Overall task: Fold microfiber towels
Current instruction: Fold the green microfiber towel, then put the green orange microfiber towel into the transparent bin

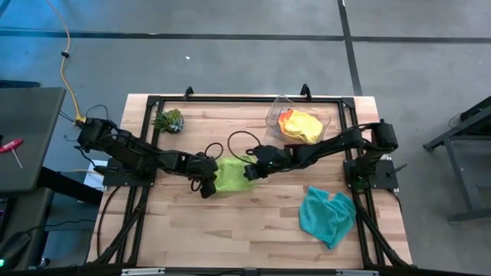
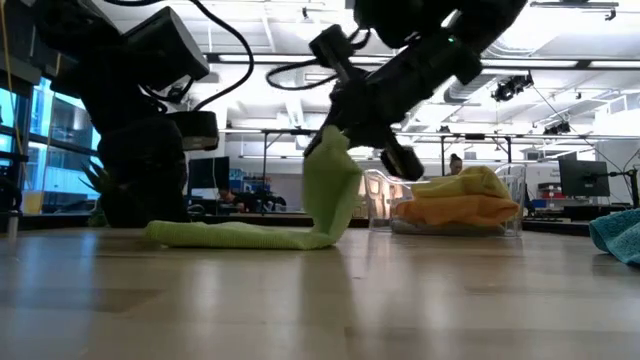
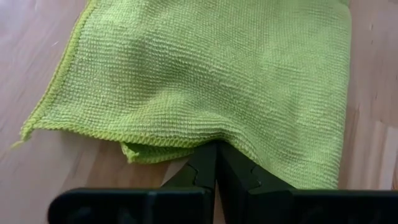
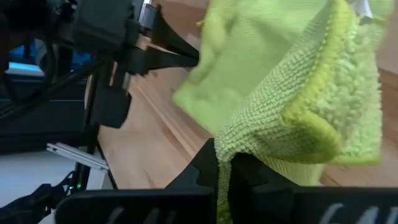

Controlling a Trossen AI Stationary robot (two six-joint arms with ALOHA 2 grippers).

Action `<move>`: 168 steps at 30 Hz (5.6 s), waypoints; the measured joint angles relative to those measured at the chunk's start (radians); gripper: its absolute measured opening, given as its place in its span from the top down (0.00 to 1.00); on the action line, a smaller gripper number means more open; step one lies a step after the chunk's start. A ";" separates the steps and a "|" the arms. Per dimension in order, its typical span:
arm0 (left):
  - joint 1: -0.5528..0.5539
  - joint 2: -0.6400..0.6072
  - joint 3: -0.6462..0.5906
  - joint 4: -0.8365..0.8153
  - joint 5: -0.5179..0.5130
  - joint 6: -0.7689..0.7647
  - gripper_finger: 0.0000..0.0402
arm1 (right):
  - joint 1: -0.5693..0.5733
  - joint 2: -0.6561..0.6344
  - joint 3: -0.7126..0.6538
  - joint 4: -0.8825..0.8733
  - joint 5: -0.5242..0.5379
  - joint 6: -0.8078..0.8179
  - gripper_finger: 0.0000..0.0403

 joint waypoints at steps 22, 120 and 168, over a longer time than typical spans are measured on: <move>0.000 -0.001 0.001 0.000 -0.009 0.000 1.00 | -0.006 0.248 0.285 -0.008 0.003 -0.059 0.97; -0.003 -0.042 -0.131 0.195 -0.005 -0.124 1.00 | -0.089 0.273 0.036 0.102 -0.064 0.143 0.63; 0.001 -0.518 -0.133 0.143 -0.310 -0.041 1.00 | -0.594 -0.684 0.033 -0.787 0.005 -0.407 1.00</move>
